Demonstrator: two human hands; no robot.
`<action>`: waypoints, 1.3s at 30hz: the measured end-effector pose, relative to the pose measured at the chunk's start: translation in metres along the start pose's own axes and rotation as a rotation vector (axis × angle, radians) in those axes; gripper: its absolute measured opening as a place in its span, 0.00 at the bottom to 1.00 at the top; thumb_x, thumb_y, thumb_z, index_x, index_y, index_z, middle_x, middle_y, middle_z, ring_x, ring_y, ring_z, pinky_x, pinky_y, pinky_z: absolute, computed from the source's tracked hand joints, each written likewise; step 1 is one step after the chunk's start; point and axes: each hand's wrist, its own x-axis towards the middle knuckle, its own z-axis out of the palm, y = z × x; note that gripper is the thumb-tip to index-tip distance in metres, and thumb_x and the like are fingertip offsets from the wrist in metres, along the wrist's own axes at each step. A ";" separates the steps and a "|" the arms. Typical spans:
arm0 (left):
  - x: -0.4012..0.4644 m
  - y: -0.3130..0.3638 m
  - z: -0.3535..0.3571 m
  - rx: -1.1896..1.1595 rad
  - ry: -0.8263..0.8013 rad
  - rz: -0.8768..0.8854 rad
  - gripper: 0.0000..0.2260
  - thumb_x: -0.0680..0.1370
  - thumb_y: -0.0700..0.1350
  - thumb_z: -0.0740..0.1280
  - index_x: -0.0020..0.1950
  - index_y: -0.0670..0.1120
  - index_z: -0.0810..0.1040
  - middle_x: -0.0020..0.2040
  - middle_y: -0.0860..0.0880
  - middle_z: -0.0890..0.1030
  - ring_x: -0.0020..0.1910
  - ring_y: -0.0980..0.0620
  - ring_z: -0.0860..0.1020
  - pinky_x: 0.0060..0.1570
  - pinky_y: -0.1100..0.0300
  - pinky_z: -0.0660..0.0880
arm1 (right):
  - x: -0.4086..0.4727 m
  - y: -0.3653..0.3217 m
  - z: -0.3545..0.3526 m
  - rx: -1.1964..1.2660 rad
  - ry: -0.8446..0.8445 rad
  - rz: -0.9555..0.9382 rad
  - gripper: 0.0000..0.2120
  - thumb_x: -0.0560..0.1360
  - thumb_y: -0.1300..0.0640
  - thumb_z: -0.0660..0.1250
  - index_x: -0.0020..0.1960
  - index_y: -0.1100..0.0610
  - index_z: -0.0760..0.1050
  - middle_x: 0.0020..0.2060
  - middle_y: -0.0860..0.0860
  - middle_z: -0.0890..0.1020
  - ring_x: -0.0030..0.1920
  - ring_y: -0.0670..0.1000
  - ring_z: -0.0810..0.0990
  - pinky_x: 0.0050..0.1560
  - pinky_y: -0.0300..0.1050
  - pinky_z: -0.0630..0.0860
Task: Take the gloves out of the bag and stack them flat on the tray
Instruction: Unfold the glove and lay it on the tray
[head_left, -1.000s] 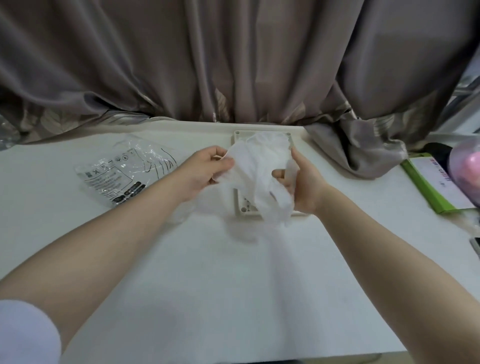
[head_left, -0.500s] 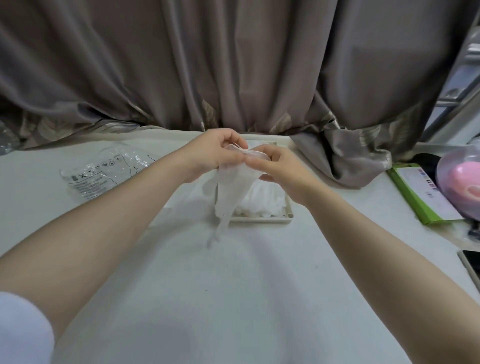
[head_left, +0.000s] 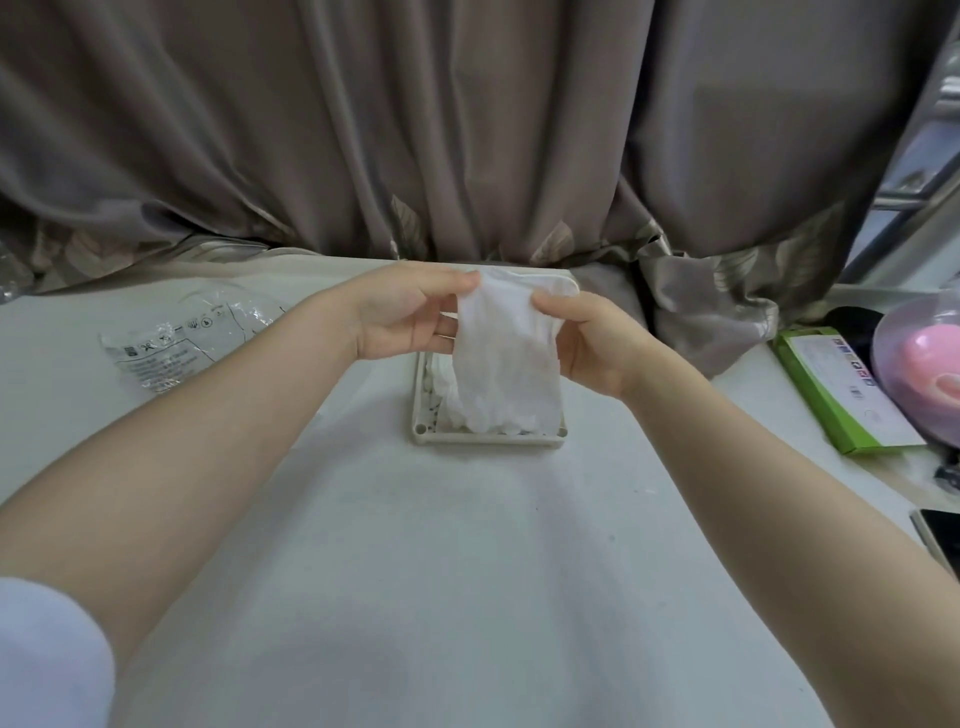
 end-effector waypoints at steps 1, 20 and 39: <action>0.003 -0.001 0.001 -0.016 0.014 -0.010 0.10 0.81 0.45 0.58 0.55 0.44 0.78 0.48 0.47 0.82 0.42 0.49 0.81 0.46 0.56 0.81 | 0.003 0.000 -0.001 -0.007 0.018 -0.012 0.27 0.70 0.58 0.69 0.66 0.67 0.70 0.61 0.63 0.74 0.56 0.59 0.73 0.61 0.57 0.69; 0.156 -0.038 -0.052 0.250 0.535 -0.021 0.09 0.76 0.35 0.65 0.39 0.46 0.70 0.34 0.48 0.73 0.26 0.55 0.71 0.29 0.64 0.71 | 0.145 0.033 -0.050 -0.401 0.549 -0.019 0.14 0.74 0.69 0.62 0.46 0.51 0.63 0.36 0.50 0.70 0.36 0.53 0.72 0.37 0.46 0.71; 0.189 -0.089 -0.072 1.451 0.334 -0.165 0.24 0.81 0.57 0.52 0.76 0.60 0.51 0.77 0.50 0.36 0.75 0.42 0.37 0.72 0.45 0.41 | 0.133 0.095 -0.046 -1.530 -0.034 0.049 0.60 0.65 0.28 0.65 0.77 0.56 0.32 0.76 0.51 0.34 0.76 0.50 0.34 0.75 0.52 0.35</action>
